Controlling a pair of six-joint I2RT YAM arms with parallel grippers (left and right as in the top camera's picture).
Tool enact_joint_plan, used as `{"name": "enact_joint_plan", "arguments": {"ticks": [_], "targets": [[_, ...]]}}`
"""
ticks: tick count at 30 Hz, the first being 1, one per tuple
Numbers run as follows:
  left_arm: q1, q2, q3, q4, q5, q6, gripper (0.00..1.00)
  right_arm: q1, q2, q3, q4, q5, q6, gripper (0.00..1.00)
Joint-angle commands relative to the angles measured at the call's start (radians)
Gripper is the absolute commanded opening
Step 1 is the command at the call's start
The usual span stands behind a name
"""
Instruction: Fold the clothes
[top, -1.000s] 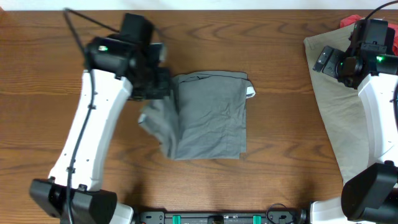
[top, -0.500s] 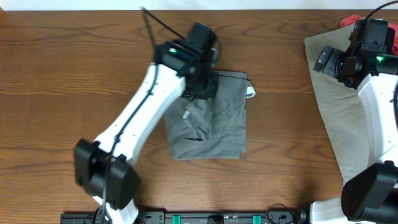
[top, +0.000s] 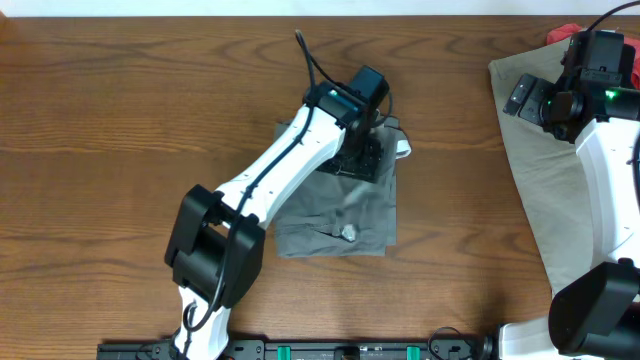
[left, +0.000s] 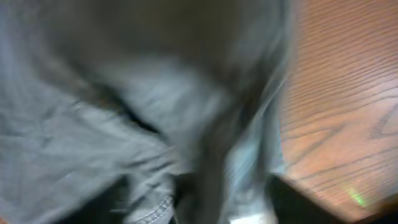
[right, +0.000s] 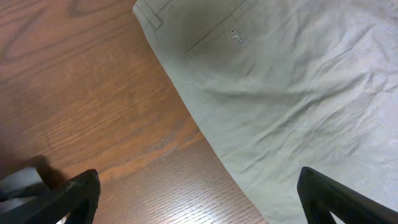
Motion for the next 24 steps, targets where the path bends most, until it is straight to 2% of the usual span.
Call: {"name": "enact_joint_plan", "arguments": {"ticks": [1,6,8,15,16,18,21,22,24], "targets": [[0.000,-0.011,-0.006,-0.010,0.006,-0.006,0.87,-0.002,0.005,0.006,-0.002,0.007,-0.016,0.99],[0.000,-0.049,-0.003,-0.050,0.005,-0.006,0.91,-0.002,0.005,0.006,-0.001,0.007,-0.016,0.99],[0.004,-0.069,-0.003,-0.055,0.005,-0.002,0.98,-0.002,0.005,0.006,-0.002,0.007,-0.016,0.99],[-0.009,-0.063,-0.023,-0.026,0.006,-0.001,1.00,-0.002,0.005,0.006,-0.001,0.007,-0.016,0.99],[-0.014,-0.058,-0.035,-0.012,0.006,-0.001,0.94,-0.002,0.005,0.006,-0.001,0.007,-0.016,0.99],[-0.027,-0.048,-0.065,0.027,0.010,-0.002,0.75,-0.002,0.005,0.006,-0.002,0.007,-0.016,0.99],[-0.048,-0.028,-0.110,0.112,0.044,-0.002,0.32,-0.002,0.005,0.006,-0.001,0.007,-0.016,0.99],[-0.053,-0.021,-0.124,0.147,0.071,-0.002,0.21,-0.002,0.005,0.006,-0.002,0.007,-0.016,0.99],[-0.062,-0.010,-0.145,0.207,0.114,-0.002,0.06,-0.002,0.005,0.006,-0.002,0.007,-0.016,0.99]]}}
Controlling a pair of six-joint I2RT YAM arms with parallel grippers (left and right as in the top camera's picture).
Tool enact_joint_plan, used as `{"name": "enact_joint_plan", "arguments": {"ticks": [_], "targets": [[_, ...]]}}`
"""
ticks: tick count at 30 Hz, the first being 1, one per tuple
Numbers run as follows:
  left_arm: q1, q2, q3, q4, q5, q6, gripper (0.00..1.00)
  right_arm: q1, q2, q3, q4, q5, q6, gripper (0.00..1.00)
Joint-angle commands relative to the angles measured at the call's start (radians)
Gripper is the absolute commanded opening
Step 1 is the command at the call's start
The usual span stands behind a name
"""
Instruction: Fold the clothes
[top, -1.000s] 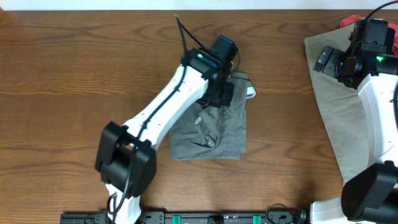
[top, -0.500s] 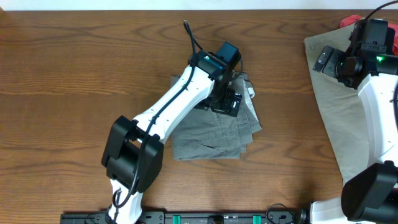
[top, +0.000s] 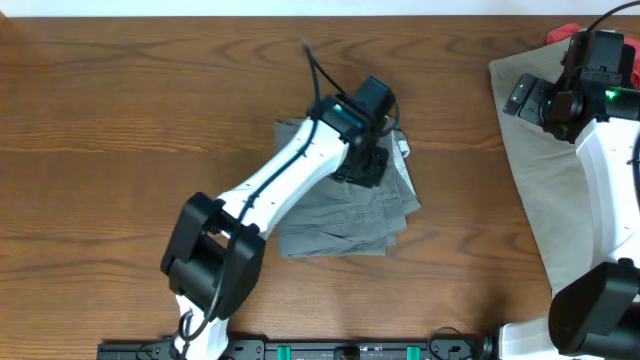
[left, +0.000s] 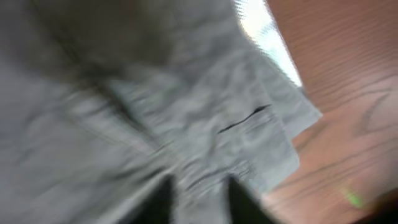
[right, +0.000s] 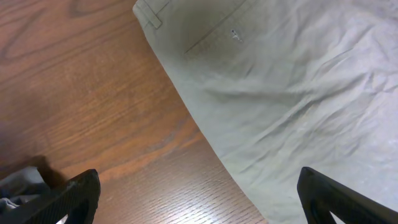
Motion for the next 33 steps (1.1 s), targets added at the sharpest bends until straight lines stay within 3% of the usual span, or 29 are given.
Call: {"name": "enact_joint_plan", "arguments": {"ticks": [1,11,20,29,31,32,33], "targets": [[-0.018,0.033,-0.035,0.060,0.090,0.002,0.06,-0.002,0.005,0.006,-0.001,0.007,-0.016,0.99],[-0.085,0.112,-0.131,0.259,0.144,0.002,0.06,-0.002,0.005,0.006,-0.002,0.007,-0.016,0.99],[-0.088,0.167,-0.126,0.251,0.164,0.002,0.06,-0.002,0.005,0.006,-0.002,0.007,-0.016,0.99],[-0.058,-0.023,-0.100,0.169,0.169,0.006,0.08,-0.002,0.005,0.006,-0.002,0.007,-0.016,0.99],[-0.027,-0.073,-0.100,0.158,0.169,0.006,0.87,-0.002,0.005,0.006,-0.002,0.007,-0.016,0.99],[-0.008,-0.093,-0.100,0.150,0.169,0.006,0.98,-0.002,0.005,0.006,-0.002,0.007,-0.016,0.99],[0.016,-0.117,-0.100,0.139,0.169,0.006,0.98,-0.002,0.005,0.006,-0.001,0.007,-0.016,0.99]]}}
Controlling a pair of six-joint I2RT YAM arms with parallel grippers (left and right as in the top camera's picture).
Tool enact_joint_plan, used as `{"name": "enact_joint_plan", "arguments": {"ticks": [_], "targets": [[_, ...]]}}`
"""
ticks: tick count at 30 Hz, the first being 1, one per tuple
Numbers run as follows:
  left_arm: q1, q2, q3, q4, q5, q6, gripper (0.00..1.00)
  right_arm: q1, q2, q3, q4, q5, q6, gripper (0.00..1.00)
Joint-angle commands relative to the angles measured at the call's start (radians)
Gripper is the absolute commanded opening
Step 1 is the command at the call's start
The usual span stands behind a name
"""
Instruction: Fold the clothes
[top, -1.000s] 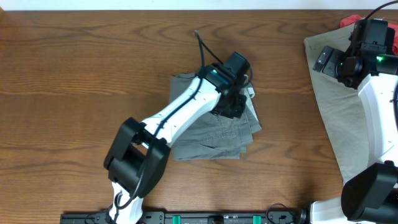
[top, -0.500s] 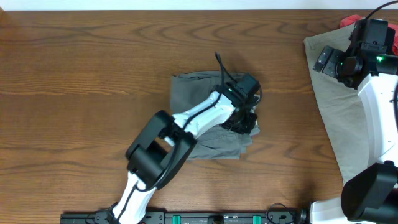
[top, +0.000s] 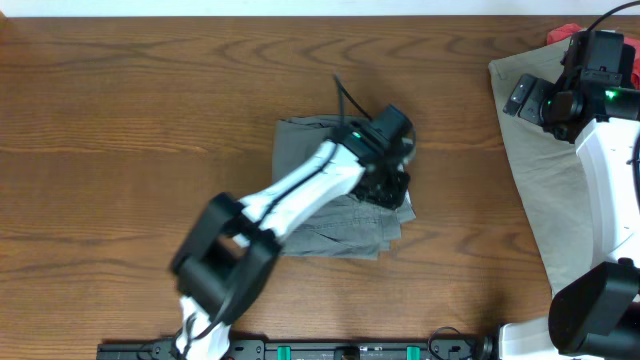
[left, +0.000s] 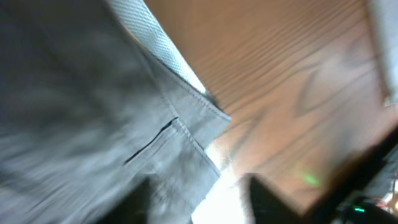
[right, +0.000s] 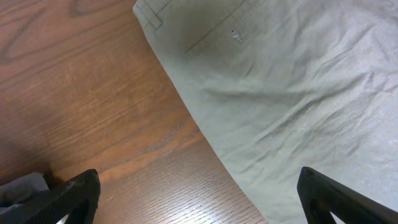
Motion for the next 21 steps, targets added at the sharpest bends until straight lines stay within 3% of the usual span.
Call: {"name": "enact_joint_plan", "arguments": {"ticks": [1,4,8,13,21], "targets": [[0.089,-0.094,0.018,-0.035,0.005,0.000,0.98,-0.002,0.005,0.006,-0.002,0.007,-0.016,0.99],[0.180,-0.130,0.018,-0.093,-0.010,0.046,0.98,-0.002,0.005,0.006,-0.001,0.007,-0.016,0.99],[0.336,-0.130,0.014,-0.204,-0.151,0.053,0.98,-0.002,0.005,0.006,-0.002,0.007,-0.016,0.99],[0.526,-0.100,-0.039,-0.226,-0.155,0.059,0.98,-0.002,0.005,0.006,-0.001,0.007,-0.016,0.99],[0.696,-0.006,-0.175,-0.171,0.173,0.256,0.98,-0.002,0.005,0.006,-0.002,0.007,-0.016,0.99]]}}
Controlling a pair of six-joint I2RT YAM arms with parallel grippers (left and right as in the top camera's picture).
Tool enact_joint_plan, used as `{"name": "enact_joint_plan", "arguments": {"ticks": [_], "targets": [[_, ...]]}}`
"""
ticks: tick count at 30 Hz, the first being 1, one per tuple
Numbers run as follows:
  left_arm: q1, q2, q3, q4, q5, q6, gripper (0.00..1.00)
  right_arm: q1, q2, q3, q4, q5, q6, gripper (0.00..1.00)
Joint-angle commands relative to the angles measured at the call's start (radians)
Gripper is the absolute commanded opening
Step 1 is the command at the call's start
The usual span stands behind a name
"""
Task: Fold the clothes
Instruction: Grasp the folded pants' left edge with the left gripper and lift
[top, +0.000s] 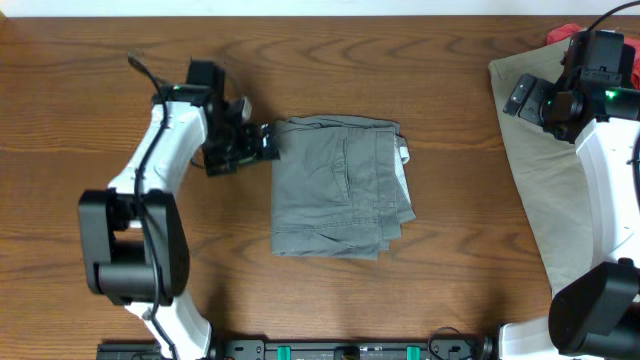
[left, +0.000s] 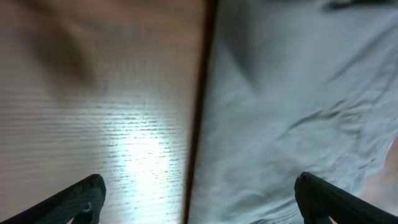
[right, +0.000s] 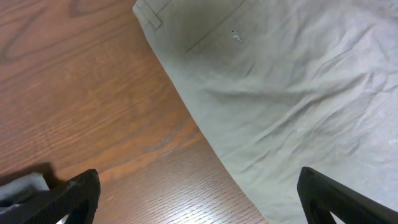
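Note:
A grey garment (top: 340, 185) lies folded in a rough rectangle at the table's middle, its layers slightly offset at the right edge. My left gripper (top: 262, 142) is at the garment's upper left corner, open and holding nothing. In the left wrist view, the gripper (left: 199, 211) straddles the garment's edge, with grey cloth (left: 286, 112) on the right and bare wood on the left. A khaki garment (top: 540, 180) lies spread out at the right. My right gripper (top: 525, 97) hangs open over its upper left corner; the right wrist view shows its pocketed cloth (right: 280, 93).
A red cloth (top: 565, 35) shows at the far right corner behind the right arm. The left arm (top: 170, 120) stretches along the table's left part. Brown wood (top: 460, 200) separates the two garments.
My left gripper was over the grey garment's right edge. It is now at the garment's left edge, open, with the arm swung to the left. The whole folded garment is uncovered.
My left gripper was first low on the grey garment's upper right part. Then the right layers lay shifted outward, and the gripper sat at the right edge. Now the gripper is off at the left. The right arm has stayed still over the khaki garment.

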Motion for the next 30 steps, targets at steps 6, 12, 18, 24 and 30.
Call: {"name": "enact_joint_plan", "arguments": {"ticks": [6,12,18,24,30], "targets": [[0.026,0.087,-0.099,0.048,0.274,0.184,0.98,-0.002,0.005,0.006,-0.001,0.007,-0.016,0.99],[-0.034,0.117,-0.141,0.115,0.292,0.179,0.98,-0.002,0.005,0.006,-0.001,0.007,-0.016,0.99],[-0.111,0.123,-0.180,0.183,0.291,0.164,0.99,-0.002,0.005,0.006,-0.001,0.007,-0.016,0.99],[-0.130,0.123,-0.180,0.221,0.291,0.123,0.51,-0.002,0.005,0.006,-0.001,0.007,-0.016,0.99],[-0.126,0.123,-0.180,0.284,0.285,0.091,0.06,-0.002,0.005,0.006,-0.001,0.007,-0.016,0.99]]}}
